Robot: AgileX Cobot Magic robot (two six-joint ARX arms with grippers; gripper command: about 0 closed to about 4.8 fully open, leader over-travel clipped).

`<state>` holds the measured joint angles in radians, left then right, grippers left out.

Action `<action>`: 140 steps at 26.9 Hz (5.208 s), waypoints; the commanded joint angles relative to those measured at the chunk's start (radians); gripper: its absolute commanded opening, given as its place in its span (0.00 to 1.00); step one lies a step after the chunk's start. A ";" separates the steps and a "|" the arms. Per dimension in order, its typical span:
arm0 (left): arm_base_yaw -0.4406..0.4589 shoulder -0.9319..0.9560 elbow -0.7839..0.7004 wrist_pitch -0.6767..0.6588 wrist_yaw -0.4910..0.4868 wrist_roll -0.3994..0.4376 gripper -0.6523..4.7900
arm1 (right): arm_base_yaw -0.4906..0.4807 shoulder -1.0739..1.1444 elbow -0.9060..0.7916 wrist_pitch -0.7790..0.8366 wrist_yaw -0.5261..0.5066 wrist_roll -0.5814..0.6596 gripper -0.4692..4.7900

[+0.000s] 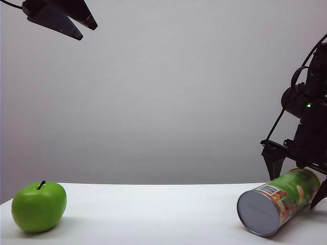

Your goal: Pick up the green bucket of chips from the desk, place it near the apple, and finally stand it up.

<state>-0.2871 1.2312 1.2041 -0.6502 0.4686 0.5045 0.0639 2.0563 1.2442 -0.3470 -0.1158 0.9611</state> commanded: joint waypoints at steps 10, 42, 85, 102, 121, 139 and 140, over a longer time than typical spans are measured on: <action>0.000 0.042 0.002 0.063 0.006 -0.008 0.86 | 0.003 0.010 0.001 0.135 -0.048 -0.021 0.56; 0.315 -0.203 -0.055 -0.003 0.326 -0.271 0.86 | 0.501 -0.038 -0.143 1.448 -0.390 -0.849 0.56; 0.323 -0.604 -0.462 0.076 0.232 -0.232 0.86 | 0.713 0.204 -0.193 1.626 -0.084 -0.886 0.57; 0.323 -0.603 -0.462 0.084 0.235 -0.232 0.86 | 0.715 0.203 -0.194 1.559 -0.089 -0.799 1.00; 0.323 -0.603 -0.462 0.086 0.235 -0.232 0.86 | 0.710 0.017 -0.327 1.296 -0.161 -0.695 1.00; 0.323 -0.602 -0.462 0.090 0.261 -0.251 0.86 | 0.649 -0.282 -0.333 0.521 -0.277 -0.734 1.00; 0.323 -0.602 -0.462 0.089 0.261 -0.251 0.86 | 0.649 -0.304 -0.334 0.483 -0.304 -0.733 1.00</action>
<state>0.0368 0.6304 0.7410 -0.5716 0.7223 0.2543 0.7105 1.7798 0.9077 0.1909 -0.3714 0.2333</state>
